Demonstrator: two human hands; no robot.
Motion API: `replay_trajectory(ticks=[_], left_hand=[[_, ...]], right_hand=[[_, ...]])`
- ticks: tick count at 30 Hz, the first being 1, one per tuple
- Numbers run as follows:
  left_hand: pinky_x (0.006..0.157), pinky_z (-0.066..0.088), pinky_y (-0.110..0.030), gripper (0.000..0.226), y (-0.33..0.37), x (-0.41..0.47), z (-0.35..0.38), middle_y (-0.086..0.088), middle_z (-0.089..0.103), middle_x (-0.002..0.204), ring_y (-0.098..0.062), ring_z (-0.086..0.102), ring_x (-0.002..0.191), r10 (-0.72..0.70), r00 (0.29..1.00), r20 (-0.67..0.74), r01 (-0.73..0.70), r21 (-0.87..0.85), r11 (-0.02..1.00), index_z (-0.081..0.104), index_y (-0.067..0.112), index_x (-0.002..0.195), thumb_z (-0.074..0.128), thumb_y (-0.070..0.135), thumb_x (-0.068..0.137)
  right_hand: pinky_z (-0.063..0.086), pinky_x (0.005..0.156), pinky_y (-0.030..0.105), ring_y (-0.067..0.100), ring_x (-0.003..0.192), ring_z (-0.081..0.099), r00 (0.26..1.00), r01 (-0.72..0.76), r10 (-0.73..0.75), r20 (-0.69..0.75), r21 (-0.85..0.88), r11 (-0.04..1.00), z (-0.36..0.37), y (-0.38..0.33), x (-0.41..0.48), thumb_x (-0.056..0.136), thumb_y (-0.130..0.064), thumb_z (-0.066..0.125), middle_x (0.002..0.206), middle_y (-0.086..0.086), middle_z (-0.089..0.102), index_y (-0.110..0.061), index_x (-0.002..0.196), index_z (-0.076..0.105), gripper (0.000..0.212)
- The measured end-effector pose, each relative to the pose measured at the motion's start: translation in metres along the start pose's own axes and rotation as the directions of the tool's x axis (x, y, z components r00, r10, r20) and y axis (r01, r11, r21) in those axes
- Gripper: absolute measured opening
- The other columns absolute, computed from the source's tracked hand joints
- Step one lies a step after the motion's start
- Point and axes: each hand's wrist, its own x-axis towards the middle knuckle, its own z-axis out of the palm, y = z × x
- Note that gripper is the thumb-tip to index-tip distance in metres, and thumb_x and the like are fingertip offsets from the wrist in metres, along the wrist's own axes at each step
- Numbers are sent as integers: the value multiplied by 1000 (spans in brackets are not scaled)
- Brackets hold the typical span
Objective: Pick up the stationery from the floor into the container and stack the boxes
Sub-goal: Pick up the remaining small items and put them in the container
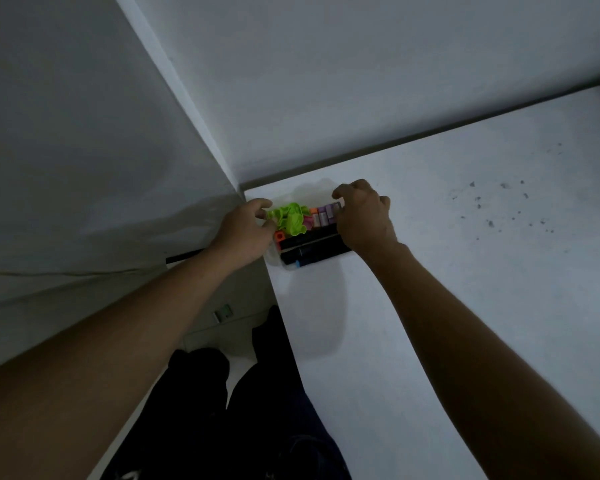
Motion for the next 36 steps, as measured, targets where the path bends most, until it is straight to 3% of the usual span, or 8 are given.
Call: replay_trajectory(ticks=[4,14,17,20,22,26,29,36], left_hand=[[93,52,-46,40,-1,0,0,-9,54,128,-28,58,109,8,1000,-1,-8,-5,1000,50,16,134,53,22,94],[96,51,-45,41,-3,2,2,-9,53,131,-28,59,110,16,1000,-7,-16,-41,999,49,17,134,53,24,94],[95,51,-43,43,-5,0,-1,-7,53,132,-27,59,111,15,1000,-6,-15,-52,999,46,17,136,53,24,94],[84,46,-29,45,-11,-4,-6,-4,53,133,-15,54,106,45,998,-49,-46,-11,999,45,16,136,53,22,93],[82,43,-27,43,-16,-9,-11,-3,55,131,-13,52,101,65,995,-78,-65,-3,998,47,15,134,54,23,93],[72,50,-35,34,-34,-25,-28,0,59,119,-13,55,94,75,991,-106,-77,-17,997,53,18,125,55,27,93],[81,55,-44,31,-56,-42,-44,1,59,109,-17,58,95,74,994,-83,-77,-32,996,55,15,122,56,25,92],[77,42,-23,26,-162,-94,-95,-3,63,103,-17,60,89,148,987,-59,-143,78,987,59,8,116,56,16,91]], right_hand=[[35,91,35,26,98,59,997,-53,54,-50,16,998,2,3,1,88,-8,60,110,11,63,-11,114,59,27],[48,94,48,32,103,62,998,-34,29,57,104,994,-13,7,-3,90,-4,55,112,12,67,-10,116,61,27],[47,94,47,29,100,63,999,-25,27,-22,105,994,-14,5,-8,93,-5,49,110,10,69,-11,115,62,26],[38,94,36,25,91,64,988,-36,51,-146,104,994,-12,-3,-17,94,-7,46,103,5,70,-14,111,63,25],[35,92,33,23,88,65,973,-28,64,-223,163,986,-11,-16,-26,93,-10,47,99,2,71,-15,107,65,23],[48,87,47,23,83,66,950,87,3,-313,273,958,-4,-57,-51,90,-13,52,97,4,71,-12,101,67,18],[48,83,47,27,80,66,939,179,-90,-331,249,952,10,-98,-75,88,-13,55,95,7,71,-9,99,67,17],[50,74,45,32,85,65,932,249,-158,-325,263,932,98,-187,-130,83,-8,57,94,11,70,-8,99,68,20]])
